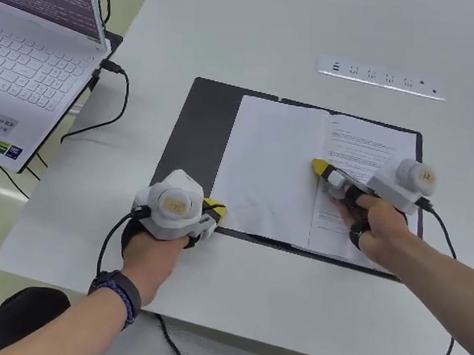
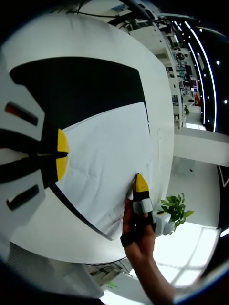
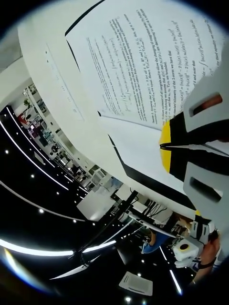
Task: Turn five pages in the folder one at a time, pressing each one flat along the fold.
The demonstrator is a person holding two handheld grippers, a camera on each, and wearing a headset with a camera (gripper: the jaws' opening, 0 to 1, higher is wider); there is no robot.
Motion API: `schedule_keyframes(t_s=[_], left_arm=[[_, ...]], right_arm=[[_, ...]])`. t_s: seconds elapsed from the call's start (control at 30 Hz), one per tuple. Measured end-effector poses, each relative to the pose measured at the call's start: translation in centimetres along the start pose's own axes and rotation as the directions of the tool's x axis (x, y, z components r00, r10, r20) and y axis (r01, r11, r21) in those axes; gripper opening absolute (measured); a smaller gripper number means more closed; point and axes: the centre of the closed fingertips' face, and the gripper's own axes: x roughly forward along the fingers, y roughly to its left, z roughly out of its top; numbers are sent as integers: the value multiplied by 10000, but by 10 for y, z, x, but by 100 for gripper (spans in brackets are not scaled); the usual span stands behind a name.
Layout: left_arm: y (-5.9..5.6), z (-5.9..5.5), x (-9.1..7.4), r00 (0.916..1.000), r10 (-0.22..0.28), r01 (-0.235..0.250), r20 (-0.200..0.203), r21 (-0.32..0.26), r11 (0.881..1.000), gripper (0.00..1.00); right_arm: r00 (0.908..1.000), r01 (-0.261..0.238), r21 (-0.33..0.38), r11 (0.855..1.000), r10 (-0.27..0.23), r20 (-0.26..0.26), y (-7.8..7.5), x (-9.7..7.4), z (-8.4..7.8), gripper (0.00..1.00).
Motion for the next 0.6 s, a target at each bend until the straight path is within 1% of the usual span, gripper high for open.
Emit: schedule_keyframes(t_s=[0.17,0.27,0.4,0.6], left_arm=[[-1,0,0,9999,-124,124,-44,121,9998,0],[0,0,0,9999,-129,129,-24,76,9999,0],[0,0,-1,9999,-114,114,50,3,9999,0],[0,0,-1,9998,-189,189,47,16,9998,0]], right_arm=[[9998,159,135,9998,-161,146,-6,6,8,0],[9994,195,255,9995,-202,270,-8,8,11,0],[9989,230,216,9995,-239,405,-10,11,15,0],[9965,411,446,9982,-442,712,-17,18,23,0]])
